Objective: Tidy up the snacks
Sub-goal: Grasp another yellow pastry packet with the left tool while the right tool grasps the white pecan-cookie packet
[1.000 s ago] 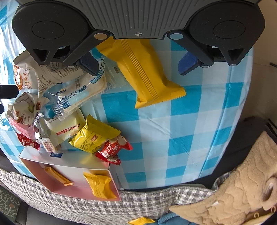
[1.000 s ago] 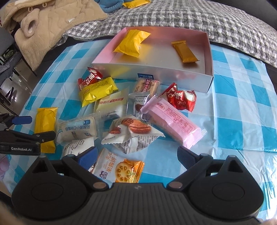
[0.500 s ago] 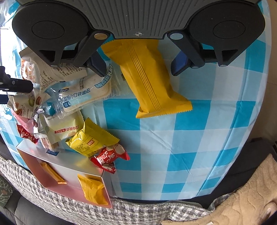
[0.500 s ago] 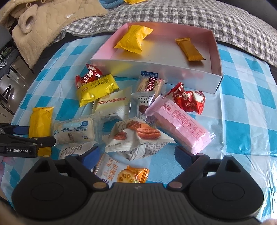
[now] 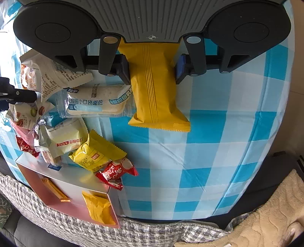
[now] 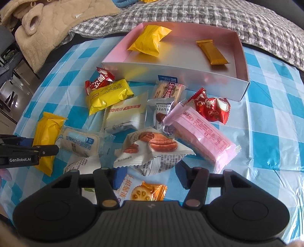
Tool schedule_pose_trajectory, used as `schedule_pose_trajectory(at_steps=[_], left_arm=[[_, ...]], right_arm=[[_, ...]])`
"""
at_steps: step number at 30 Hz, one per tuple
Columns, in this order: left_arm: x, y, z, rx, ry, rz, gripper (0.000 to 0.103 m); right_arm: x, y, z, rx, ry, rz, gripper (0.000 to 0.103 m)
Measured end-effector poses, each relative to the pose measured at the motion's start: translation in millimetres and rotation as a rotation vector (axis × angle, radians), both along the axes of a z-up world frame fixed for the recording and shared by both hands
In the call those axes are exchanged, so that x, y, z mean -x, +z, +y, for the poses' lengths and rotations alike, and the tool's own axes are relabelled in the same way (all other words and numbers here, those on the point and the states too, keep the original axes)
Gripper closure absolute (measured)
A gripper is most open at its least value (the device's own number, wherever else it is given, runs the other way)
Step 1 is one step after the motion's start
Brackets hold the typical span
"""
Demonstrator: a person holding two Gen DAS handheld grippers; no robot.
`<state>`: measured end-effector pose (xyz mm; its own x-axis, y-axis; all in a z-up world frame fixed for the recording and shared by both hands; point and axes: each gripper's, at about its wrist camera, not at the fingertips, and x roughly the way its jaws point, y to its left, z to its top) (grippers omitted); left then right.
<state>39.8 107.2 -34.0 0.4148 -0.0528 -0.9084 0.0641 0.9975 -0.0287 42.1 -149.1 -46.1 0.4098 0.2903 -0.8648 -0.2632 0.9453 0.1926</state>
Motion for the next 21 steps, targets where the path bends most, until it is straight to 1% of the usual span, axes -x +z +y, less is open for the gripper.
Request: schedule_pose_trajectory(at_steps=[3,5,8,13,18,19,21], left_arm=[[1.1,1.1,0.7,-0.023,0.006,-0.008,0.062],[1.5,2.4,1.8,-0.033,0.009,-0.016,0.062],[2.2,5.3,3.0,-0.032,0.014,-0.026,0.063],[4.5,14.8,0.5,-0.059,0.002,-0.073,0.064],[3.0,17.5,-1.2,-0.044,0.0,-0.08,0.064],[3.0,17.4,-2.6,-0.044,-0.003,-0.08,0.064],[3.1,17.3,-4.4,-0.041,-0.009,-0.079,0.064]], right_arm=[[1.2,0.0,2.1,0.007,0.014,0.002,0.072],[1.7,0.7,2.8,0.011,0.018,-0.001,0.077],[1.9,3.0,2.6,0.003,0.02,-0.008,0.078],[3.8,9.8,3.3,-0.013,0.029,-0.029,0.081],[6.1,13.9,5.2,-0.019,0.047,-0.036,0.082],[6.1,12.9,5.5,-0.016,0.053,-0.027,0.082],[6.1,10.4,5.9,-0.008,0.056,-0.015,0.077]])
